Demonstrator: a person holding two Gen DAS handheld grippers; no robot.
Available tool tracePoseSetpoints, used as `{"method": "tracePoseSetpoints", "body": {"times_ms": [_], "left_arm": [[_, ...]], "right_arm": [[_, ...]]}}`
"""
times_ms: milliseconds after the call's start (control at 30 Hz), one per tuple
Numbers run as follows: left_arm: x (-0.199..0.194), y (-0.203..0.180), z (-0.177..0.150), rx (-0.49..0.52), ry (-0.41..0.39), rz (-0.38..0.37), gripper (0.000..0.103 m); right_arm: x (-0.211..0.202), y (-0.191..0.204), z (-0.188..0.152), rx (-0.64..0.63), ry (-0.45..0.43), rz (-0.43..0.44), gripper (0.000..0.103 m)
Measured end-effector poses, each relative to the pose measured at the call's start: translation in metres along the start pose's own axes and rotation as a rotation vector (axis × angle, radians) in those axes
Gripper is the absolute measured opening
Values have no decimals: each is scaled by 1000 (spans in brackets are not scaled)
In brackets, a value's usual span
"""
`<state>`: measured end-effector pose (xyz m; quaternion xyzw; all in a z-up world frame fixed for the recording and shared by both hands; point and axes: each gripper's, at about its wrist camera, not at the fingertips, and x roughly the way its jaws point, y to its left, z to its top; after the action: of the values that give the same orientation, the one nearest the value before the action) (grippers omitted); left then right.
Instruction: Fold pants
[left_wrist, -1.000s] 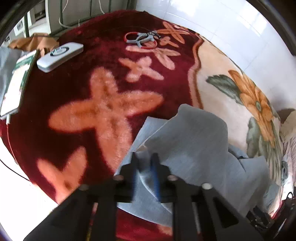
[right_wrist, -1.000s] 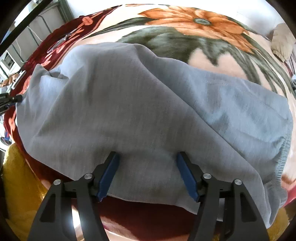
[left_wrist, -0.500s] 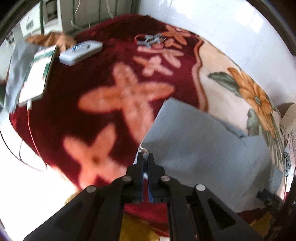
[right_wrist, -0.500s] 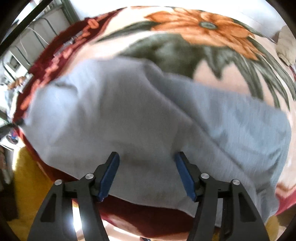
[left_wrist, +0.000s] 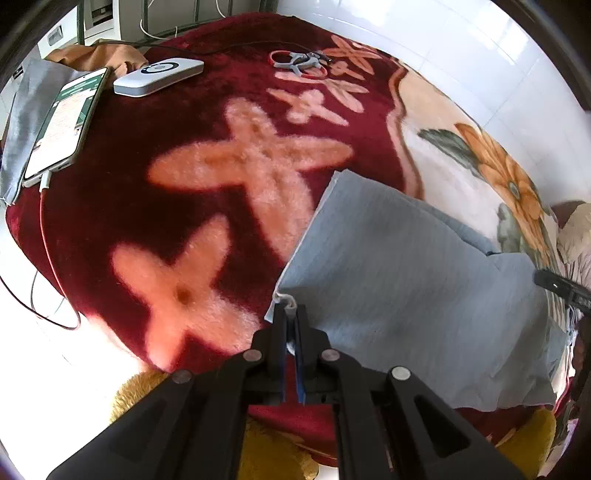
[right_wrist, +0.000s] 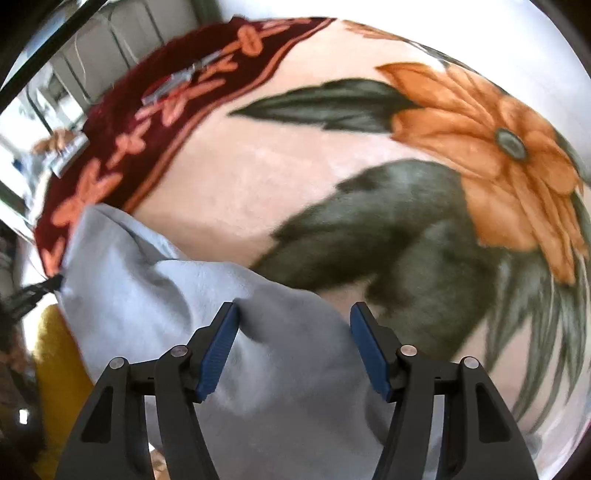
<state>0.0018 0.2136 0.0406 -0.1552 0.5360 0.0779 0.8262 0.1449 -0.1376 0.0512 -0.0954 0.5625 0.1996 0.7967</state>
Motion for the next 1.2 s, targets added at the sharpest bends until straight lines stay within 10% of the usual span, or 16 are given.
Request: {"method": "tracePoseSetpoints", "body": {"times_ms": [67, 167, 267, 500, 733, 967, 1200], "left_arm": [[0, 0, 0, 2, -5, 5, 3], [0, -1, -1, 2, -4, 7, 3], [0, -1, -1, 3, -8, 4, 3], [-1, -5, 2, 17, -21, -42, 4], [8, -20, 1, 88, -21, -10, 4], [4, -11, 8, 51, -21, -47, 4], [3, -7, 9, 40, -29, -35, 4]], "right_arm": [[8, 8, 2, -35, 13, -37, 57], [1, 18, -4, -70, -26, -15, 10], [-18, 27, -8, -97, -113, -50, 6], [-33, 9, 3, -44, -211, -162, 5], [4, 1, 4, -36, -103, -146, 6], [-41, 21, -23, -49, -211, -224, 40], [-60, 54, -77, -153, -88, 39, 45]]}}
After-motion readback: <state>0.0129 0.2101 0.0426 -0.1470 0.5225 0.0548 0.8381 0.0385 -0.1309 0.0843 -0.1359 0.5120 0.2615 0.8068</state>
